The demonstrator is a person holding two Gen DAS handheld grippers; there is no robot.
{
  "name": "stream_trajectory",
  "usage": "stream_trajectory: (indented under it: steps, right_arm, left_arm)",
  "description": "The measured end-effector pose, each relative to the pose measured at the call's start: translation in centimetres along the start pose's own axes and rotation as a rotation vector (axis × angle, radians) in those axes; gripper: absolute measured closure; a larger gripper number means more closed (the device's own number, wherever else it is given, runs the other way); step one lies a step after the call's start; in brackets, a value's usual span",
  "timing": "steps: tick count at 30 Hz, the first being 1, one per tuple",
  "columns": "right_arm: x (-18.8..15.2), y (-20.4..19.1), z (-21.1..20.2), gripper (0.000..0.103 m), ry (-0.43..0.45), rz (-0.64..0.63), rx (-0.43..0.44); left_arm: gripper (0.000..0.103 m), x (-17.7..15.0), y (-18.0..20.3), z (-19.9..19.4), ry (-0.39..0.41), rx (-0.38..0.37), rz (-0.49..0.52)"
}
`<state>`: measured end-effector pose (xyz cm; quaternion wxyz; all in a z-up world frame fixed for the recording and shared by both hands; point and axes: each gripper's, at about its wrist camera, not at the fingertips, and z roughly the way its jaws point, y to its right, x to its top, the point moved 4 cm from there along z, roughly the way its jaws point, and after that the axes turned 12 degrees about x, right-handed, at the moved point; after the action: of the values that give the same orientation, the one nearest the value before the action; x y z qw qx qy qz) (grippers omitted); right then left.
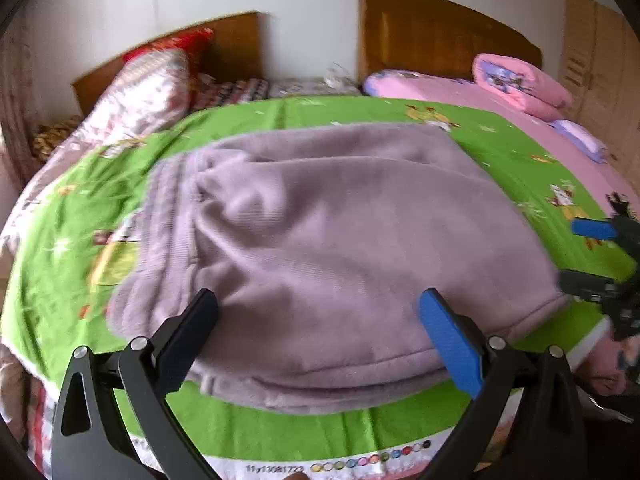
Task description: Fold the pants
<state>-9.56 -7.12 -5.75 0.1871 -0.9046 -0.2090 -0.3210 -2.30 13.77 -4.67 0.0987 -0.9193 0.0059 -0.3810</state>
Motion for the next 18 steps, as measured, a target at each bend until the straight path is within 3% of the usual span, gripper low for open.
stream_trajectory:
  steps: [2,4,6,10,12,14,18]
  right_arm:
    - [0.0,-0.5,-2.0,0.005,0.048,-0.003,-0.013]
    - [0.2,-1.1,-4.1,0.005,0.112,0.008,-0.007]
    - [0.4,-1.4,-5.5,0.005,0.161,0.025,0.012]
    - [0.9,-2.4,-6.0,0.005,0.226,0.061,0.007]
    - [0.9,-2.9,-5.3,0.005,0.228,0.08,-0.026]
    - [0.6,-3.5,-4.3,0.005,0.214,0.086,-0.031]
    - [-0.3,-4.5,-2.3,0.005,0.141,0.073,-0.017]
  left_arm:
    - [0.002,0.2,-0.5,-1.4,0.039,0.029,-0.046]
    - [0.002,0.8,-1.8,-4.0,0.12,0.122,-0.132]
    - [0.002,1.3,-2.4,-6.5,0.185,0.143,-0.202]
    - [0.002,2.5,-1.6,-7.8,0.139,0.009,-0.271]
    - [0.002,2.4,-1.0,-7.8,0.109,-0.016,-0.307]
    - [0.002,2.1,-0.3,-8.1,0.116,-0.001,-0.313]
    - [0.002,0.7,0.8,-8.6,0.114,0.134,-0.266]
